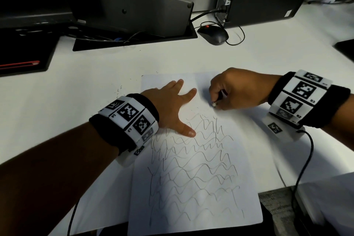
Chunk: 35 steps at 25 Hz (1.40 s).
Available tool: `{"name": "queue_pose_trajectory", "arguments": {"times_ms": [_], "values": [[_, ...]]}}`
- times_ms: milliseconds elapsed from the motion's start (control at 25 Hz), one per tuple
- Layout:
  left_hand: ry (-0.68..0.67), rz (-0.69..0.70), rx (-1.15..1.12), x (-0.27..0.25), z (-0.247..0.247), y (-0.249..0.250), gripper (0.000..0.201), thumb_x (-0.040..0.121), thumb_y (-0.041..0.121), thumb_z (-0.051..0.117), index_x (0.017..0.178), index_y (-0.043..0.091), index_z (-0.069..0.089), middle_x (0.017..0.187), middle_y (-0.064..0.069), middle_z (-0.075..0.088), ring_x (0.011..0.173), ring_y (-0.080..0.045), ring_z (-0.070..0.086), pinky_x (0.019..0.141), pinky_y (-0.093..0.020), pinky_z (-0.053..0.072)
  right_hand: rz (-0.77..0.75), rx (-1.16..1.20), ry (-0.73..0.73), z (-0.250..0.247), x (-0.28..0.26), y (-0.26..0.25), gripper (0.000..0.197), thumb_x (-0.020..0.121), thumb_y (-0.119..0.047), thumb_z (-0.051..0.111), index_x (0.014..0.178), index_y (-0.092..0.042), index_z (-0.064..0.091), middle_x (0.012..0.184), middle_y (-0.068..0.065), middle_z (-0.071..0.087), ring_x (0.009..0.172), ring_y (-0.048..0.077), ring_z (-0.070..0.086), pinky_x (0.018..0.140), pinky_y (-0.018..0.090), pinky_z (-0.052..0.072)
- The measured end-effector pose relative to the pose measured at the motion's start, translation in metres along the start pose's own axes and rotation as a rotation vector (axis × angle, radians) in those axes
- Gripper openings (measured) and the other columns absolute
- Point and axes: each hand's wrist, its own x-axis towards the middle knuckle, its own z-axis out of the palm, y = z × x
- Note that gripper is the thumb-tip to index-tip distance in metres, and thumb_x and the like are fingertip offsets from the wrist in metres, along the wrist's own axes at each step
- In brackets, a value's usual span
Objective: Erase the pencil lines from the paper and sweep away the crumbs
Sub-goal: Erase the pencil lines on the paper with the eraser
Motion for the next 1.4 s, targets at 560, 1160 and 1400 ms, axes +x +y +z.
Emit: {"name": "queue_pose_trajectory", "arguments": {"times_ms": [560,1160,1400], "values": [[-0.012,0.009,-0.037,-0.001,0.0,-0.001,0.118,0.069,0.083,0.057,0.156,0.04,-0.011,0.164,-0.003,-0.021,0.152,-0.018,-0.013,0.121,-0.052,0.016,-0.067,0.046,0.042,0.016,0.008,-0.026,0.007,0.079,-0.018,0.071,0.081,-0.024,0.073,0.079,-0.013,0.067,0.068,0.001,0.058,0.066,0.016,0.046],[-0.007,0.01,-0.023,-0.002,0.001,0.0,0.117,0.069,0.083,0.057,0.156,0.041,-0.009,0.164,-0.003,-0.02,0.152,-0.018,-0.013,0.12,-0.053,0.017,-0.062,0.019,0.074,0.015,0.013,-0.021,0.009,0.081,-0.021,0.069,0.087,-0.025,0.074,0.084,-0.012,0.069,0.072,0.003,0.059,0.074,0.026,0.051],[-0.034,-0.02,0.024,-0.012,-0.004,0.005,0.116,0.075,0.081,0.055,0.158,0.028,-0.007,0.165,-0.007,-0.013,0.153,-0.021,-0.005,0.117,-0.053,0.028,0.203,0.262,0.073,0.002,0.023,-0.001,0.006,0.095,-0.016,0.049,0.089,-0.015,0.047,0.074,0.004,0.057,0.057,0.023,0.055,0.058,0.042,0.051]]}}
